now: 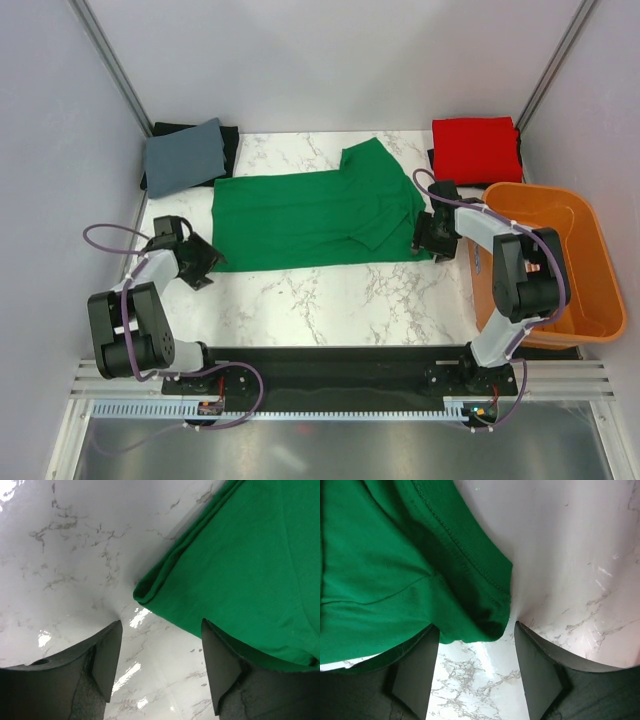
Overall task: Fold and stack the t-shirts
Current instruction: Fold the tshirt
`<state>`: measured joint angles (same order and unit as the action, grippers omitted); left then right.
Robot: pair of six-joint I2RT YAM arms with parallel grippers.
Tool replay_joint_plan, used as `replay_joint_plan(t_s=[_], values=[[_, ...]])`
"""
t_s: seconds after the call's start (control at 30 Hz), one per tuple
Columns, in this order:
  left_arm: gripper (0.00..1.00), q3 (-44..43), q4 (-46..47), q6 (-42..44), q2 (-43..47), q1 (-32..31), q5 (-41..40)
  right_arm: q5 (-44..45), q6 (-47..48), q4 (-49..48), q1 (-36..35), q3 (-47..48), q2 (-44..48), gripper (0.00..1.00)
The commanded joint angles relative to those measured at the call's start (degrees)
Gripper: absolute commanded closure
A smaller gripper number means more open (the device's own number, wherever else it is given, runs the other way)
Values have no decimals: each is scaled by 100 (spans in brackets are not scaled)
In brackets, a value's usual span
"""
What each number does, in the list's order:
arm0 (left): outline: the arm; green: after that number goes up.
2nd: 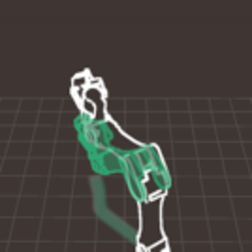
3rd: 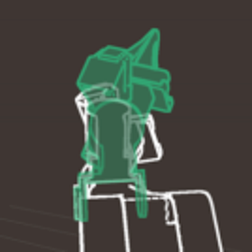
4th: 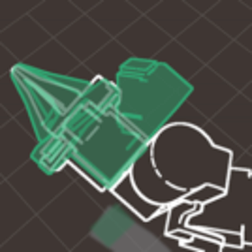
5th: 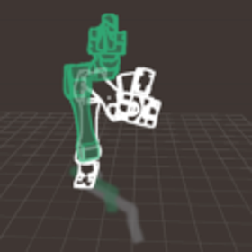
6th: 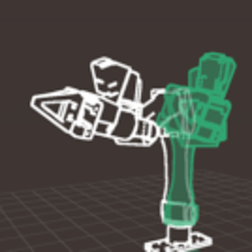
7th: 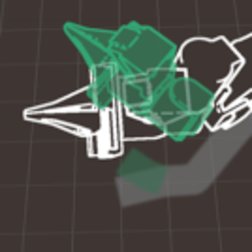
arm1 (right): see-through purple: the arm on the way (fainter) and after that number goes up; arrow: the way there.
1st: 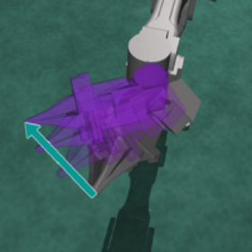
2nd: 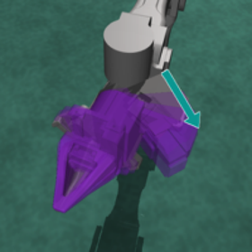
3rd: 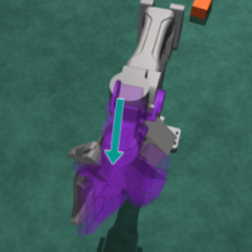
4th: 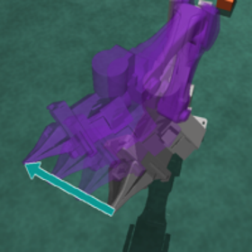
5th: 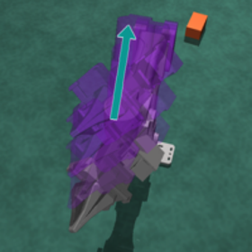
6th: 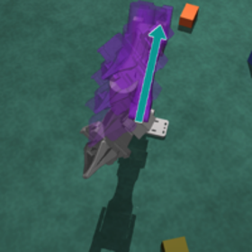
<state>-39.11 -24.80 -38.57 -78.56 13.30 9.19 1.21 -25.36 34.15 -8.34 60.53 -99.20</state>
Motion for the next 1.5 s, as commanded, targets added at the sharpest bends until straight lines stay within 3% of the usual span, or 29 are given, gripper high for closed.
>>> replay_joint_plan(t_s=[0.0, 0.13, 0.23, 0.27, 0.33, 0.37, 0.5, 0.7, 1.1, 1.2, 1.27, 1.33, 1.43, 1.47], values=[[31, 106, 678, -309, -185, -20, -14, 292, 111, -251, 34, 134, -65, 32], [40, 193, 1273, -450, -300, -3, 65, 151, 111, -357, 34, 204, -258, 37], [60, 89, 1442, -520, -448, -12, 57, 142, 111, -365, 34, 292, -372, 49], [78, 45, 1538, -520, -527, -3, 74, 116, 111, -357, 34, 310, -390, 58], [90, -235, 1557, -512, -694, -12, 162, 37, 67, -357, 34, 406, -434, 67], [98, -359, 1531, -477, -887, -12, 223, -7, 49, -322, 34, 459, -442, 77], [98, -1229, 820, -389, -819, -12, 452, -104, 5, 126, 34, 1300, -338, 100], [98, -2170, -454, -248, 270, 58, 162, 431, -144, 777, 34, 1700, 838, 100], [98, 95, -1237, -573, 2336, 164, 241, -568, -680, 654, 25, -1709, 3132, 100], [91, 202, -1711, -730, 2793, 173, 163, -840, -925, 821, 17, -2044, 3633, 90], [68, 202, -2002, -749, 3118, 173, 144, -1069, -1058, 883, 25, -2186, 3907, 67], [29, 150, -2169, -749, 3303, 182, 223, -1324, -1224, 953, 25, -2353, 4302, 40], [2, -96, -2547, -618, 3646, 182, 171, -1640, -1461, 1234, 17, -2292, 4943, 32], [0, -192, -2582, -478, 3716, 182, 197, -1711, -1541, 1260, 16, -2231, 5128, 30]])
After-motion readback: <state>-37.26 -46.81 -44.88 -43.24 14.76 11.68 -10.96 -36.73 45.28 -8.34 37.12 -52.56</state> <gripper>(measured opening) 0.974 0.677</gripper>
